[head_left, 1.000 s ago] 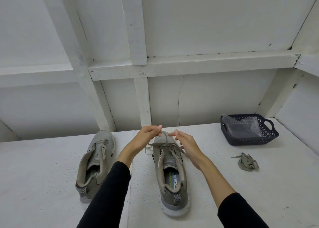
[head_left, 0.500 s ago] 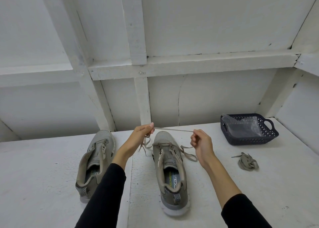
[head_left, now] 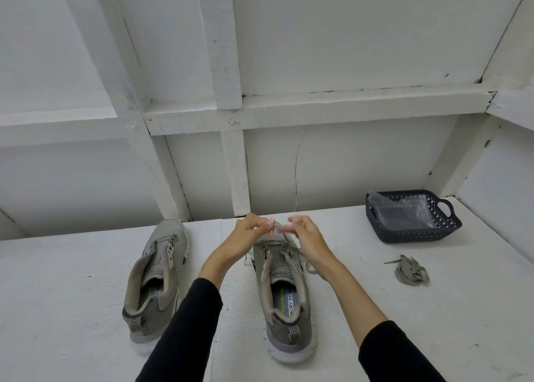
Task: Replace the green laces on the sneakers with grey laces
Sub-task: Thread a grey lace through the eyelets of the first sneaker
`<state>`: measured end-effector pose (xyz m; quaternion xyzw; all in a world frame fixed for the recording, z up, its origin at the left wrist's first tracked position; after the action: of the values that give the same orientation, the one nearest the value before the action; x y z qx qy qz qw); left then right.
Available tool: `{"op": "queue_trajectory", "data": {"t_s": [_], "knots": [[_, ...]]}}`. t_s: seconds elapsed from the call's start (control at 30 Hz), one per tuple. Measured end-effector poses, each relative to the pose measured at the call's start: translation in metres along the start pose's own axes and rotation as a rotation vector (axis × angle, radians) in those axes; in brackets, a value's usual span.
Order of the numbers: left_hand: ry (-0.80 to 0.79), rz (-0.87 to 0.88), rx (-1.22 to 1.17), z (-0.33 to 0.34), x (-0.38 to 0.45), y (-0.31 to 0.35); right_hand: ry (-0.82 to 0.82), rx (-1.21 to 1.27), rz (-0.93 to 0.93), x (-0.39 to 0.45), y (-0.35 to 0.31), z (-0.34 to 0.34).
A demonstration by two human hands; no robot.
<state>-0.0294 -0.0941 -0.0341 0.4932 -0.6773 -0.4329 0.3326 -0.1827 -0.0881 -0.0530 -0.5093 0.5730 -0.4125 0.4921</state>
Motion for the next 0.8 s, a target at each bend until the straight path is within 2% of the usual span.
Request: {"op": "queue_trajectory", "data": {"t_s": [0.1,0.17,0.27,0.33,0.37,0.43,0.63,0.77,0.8], "knots": [[-0.003,-0.002,-0.030,-0.004,-0.003,0.003,-0.138,0.111,0.033,-0.001,0.010,0.002],[-0.014,-0.024,-0.022,-0.008,-0.004,0.000,-0.131,0.174,0.025,-0.001,0.014,-0.003],[0.101,-0.130,-0.144,-0.014,0.000,-0.013,0.045,0.187,0.016,0.002,0.016,-0.013],[0.197,-0.200,-0.410,-0.016,0.004,-0.019,0.187,0.050,-0.007,0.004,0.014,-0.018],[0.230,-0.218,-0.532,-0.017,0.006,-0.021,0.201,0.004,-0.032,0.003,0.012,-0.018],[0.270,-0.215,-0.669,-0.018,0.008,-0.019,0.163,-0.040,-0.092,0.002,0.008,-0.012],[0.331,-0.133,-0.829,-0.011,0.010,-0.011,0.050,-0.048,-0.115,0.001,0.009,0.003],[0.501,-0.182,-1.459,-0.016,0.017,-0.020,0.001,-0.037,-0.119,0.000,0.010,0.007],[0.532,-0.191,-1.548,-0.019,0.019,-0.025,-0.009,-0.030,-0.115,0.000,0.010,0.007]]}}
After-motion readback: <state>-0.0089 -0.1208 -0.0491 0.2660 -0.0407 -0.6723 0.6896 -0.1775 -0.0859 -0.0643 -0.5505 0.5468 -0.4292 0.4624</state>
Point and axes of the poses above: each hand's wrist, its own x-axis towards the middle knuckle, its own z-axis out of the palm, y = z × x, the point moved 3 cm from there along x, towards the middle knuckle, and after that the axes turned 2 degrees about y, right-handed, at the moved point
